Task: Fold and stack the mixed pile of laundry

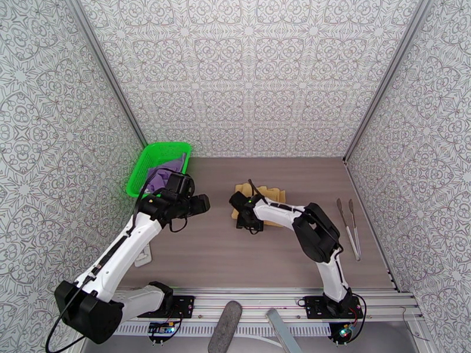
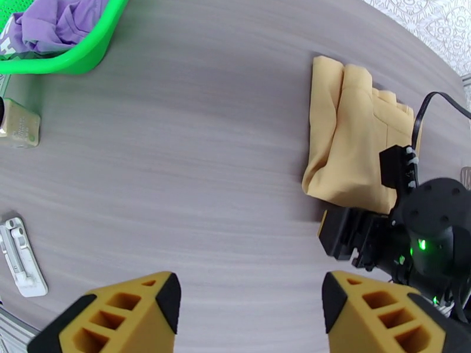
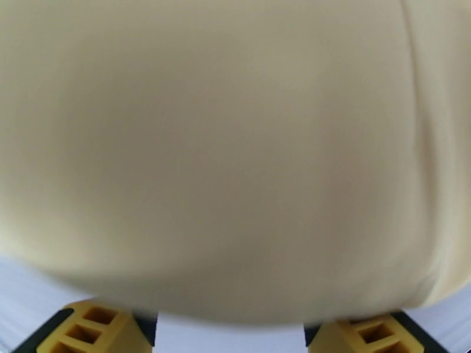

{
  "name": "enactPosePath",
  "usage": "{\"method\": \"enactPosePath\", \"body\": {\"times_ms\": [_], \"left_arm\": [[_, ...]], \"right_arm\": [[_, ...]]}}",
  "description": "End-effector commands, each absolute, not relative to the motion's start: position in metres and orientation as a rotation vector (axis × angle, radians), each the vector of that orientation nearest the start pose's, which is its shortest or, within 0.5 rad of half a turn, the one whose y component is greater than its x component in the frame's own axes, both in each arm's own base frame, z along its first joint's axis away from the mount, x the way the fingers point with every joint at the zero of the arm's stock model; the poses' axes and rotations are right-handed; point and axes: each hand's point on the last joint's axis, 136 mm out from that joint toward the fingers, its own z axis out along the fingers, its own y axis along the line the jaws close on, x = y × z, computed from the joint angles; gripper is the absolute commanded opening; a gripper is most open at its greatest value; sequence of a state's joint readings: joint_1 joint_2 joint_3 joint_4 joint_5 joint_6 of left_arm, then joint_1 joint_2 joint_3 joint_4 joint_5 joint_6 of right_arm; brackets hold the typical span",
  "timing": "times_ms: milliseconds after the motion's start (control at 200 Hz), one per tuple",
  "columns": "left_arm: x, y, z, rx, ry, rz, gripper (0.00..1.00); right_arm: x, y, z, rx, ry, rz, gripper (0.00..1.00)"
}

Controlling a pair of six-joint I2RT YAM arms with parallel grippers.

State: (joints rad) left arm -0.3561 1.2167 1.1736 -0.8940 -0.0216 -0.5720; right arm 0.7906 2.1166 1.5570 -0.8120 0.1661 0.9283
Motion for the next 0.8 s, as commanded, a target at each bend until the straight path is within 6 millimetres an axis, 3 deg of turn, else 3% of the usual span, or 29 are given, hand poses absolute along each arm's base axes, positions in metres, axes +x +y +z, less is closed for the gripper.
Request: {"method": "enactPosePath", "body": {"times_ms": [0, 235, 485, 645, 795], "left_arm": [[0.304, -0.110, 0.203, -0.268, 2.545, -0.366, 0.69], [0.314, -0.110, 0.184, -0.257, 2.594, -0.357, 0.68], [0.322, -0.111, 0.172, -0.272, 2.627, -0.359, 0.67], [0.325, -0.117, 0.172, -0.277, 2.632, -0.390, 0.66], [0.324, -0.125, 0.172, -0.273, 2.635, -0.411, 0.66]], "right_arm": [[0.370, 0.258, 0.020, 0.350, 2.802, -0.075, 0.70], [0.426, 0.229, 0.022, 0.412, 2.782, -0.041, 0.70], [0.475, 0.214, 0.021, 0.287, 2.837, -0.036, 0.70], [0.481, 0.186, 0.018, 0.191, 2.896, -0.103, 0.70], [0.459, 0.169, 0.017, 0.148, 2.933, -0.100, 0.70]]}}
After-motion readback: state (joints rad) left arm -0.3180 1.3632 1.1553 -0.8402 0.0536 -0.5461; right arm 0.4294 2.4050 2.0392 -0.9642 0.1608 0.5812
